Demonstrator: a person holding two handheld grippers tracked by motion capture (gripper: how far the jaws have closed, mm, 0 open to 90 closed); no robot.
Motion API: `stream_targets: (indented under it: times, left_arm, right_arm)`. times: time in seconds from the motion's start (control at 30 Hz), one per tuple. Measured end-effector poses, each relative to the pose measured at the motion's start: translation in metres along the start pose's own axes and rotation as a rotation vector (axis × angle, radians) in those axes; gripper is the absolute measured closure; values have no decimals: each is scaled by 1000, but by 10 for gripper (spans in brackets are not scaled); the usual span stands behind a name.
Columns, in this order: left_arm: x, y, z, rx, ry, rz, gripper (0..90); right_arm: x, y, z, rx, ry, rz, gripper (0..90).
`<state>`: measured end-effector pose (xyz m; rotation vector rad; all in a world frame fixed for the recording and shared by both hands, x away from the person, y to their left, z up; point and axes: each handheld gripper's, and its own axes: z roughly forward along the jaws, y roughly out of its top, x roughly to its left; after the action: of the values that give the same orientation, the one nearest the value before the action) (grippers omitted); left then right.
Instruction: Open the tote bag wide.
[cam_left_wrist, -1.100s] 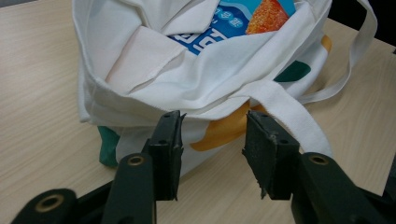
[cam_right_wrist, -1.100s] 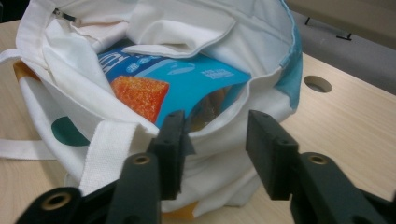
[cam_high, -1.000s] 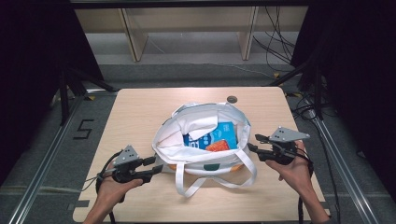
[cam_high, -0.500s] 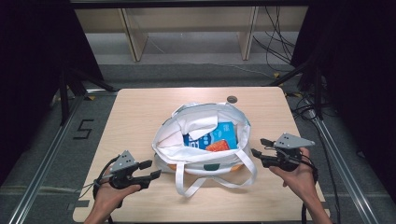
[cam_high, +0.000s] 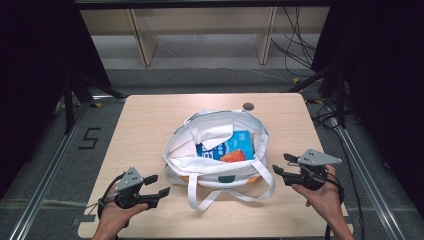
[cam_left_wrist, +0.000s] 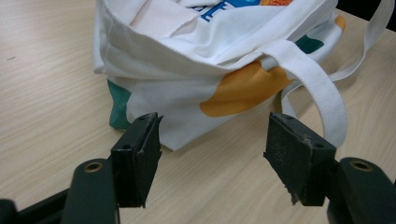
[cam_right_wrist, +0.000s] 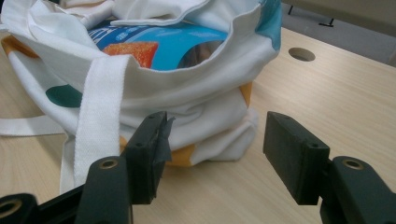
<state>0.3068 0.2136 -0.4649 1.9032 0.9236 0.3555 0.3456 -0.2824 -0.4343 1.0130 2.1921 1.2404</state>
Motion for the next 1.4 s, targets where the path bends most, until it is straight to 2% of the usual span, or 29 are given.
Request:
stream_targets:
  times: [0.1,0.13,0.17,0.2,0.23,0.3,0.33,0.37,0.43,0.5,0.57,0.63,0.67,0.7,0.73,0.8,0.87,0.93,0.97,1.03,1.07,1.1,1.13,1.17,1.23,1.27,1.3,1.37,1.4]
  left_arm:
    - [-1,-3,-1,0,0,-5,327]
    - [-3,-4,-1,-6,-1,-24,325]
    - [-3,-5,-1,-3,2,-19,322]
    - [-4,-6,-1,4,10,-19,314]
    - [-3,-7,-2,6,11,6,312]
    - [-6,-8,-1,1,2,4,312]
    - [-6,-9,-2,11,8,10,312]
    - [-8,-10,-2,10,10,-6,312]
    - [-8,-11,-1,11,1,19,307]
    - [-11,-14,0,19,11,11,306]
    - [-10,-17,1,38,12,42,307]
    - [-11,-19,1,44,26,28,307]
    - [-11,-20,1,45,33,30,306]
    - [-12,-21,1,38,32,23,306]
    - [-10,-21,-1,47,34,52,306]
    - [-12,-24,-1,42,29,23,306]
    - [-12,-26,-1,53,32,30,305]
    - [-13,-28,-1,53,28,31,301]
    - [-13,-29,-1,57,30,49,296]
    - [-15,-31,0,55,30,24,293]
    - [-15,-31,-1,59,30,38,290]
    - [-15,-31,-1,58,27,50,287]
    - [-16,-32,-1,50,27,38,287]
    - [-17,-32,-1,53,29,28,286]
    - [-17,-32,-2,58,28,53,284]
    - [-18,-33,-2,56,27,50,282]
    - [-19,-34,-2,54,30,30,281]
    - [-18,-33,-2,59,31,56,276]
    - [-19,-34,-2,51,31,42,276]
  right_arm:
    - [-2,-5,-2,-9,3,-3,400]
    - [-1,-6,-3,-4,-5,2,398]
    - [1,-8,-3,3,-7,15,395]
    - [-1,-10,-3,7,-5,-6,393]
    - [2,-12,-4,8,-6,21,391]
    - [1,-15,-5,0,-14,2,389]
    - [3,-18,-6,-2,-14,15,389]
    - [2,-19,-6,-4,-14,6,388]
    - [6,-23,-8,3,-15,18,388]
    - [4,-27,-7,-7,-31,-21,385]
    - [9,-33,-7,27,-30,22,376]
    - [8,-37,-5,20,-28,-16,375]
    - [9,-38,-7,36,-26,-1,372]
    - [8,-39,-7,18,-35,-33,369]
    - [10,-40,-8,41,-35,-9,367]
    - [11,-42,-10,43,-41,-2,364]
    - [11,-44,-10,38,-46,-28,361]
    - [13,-47,-11,55,-47,-20,358]
    - [12,-48,-11,52,-56,-38,356]
    - [14,-52,-13,75,-48,-19,351]
    - [14,-53,-13,68,-53,-30,350]
    - [15,-55,-14,80,-35,-3,348]
    - [14,-57,-14,74,-54,-38,342]
    - [16,-59,-16,93,-45,-9,341]
    - [18,-62,-17,98,-45,0,338]
    - [17,-63,-18,94,-46,-23,335]
    - [18,-65,-19,95,-42,-14,333]
    - [19,-68,-20,108,-40,-2,327]
    - [18,-69,-20,110,-28,-15,326]
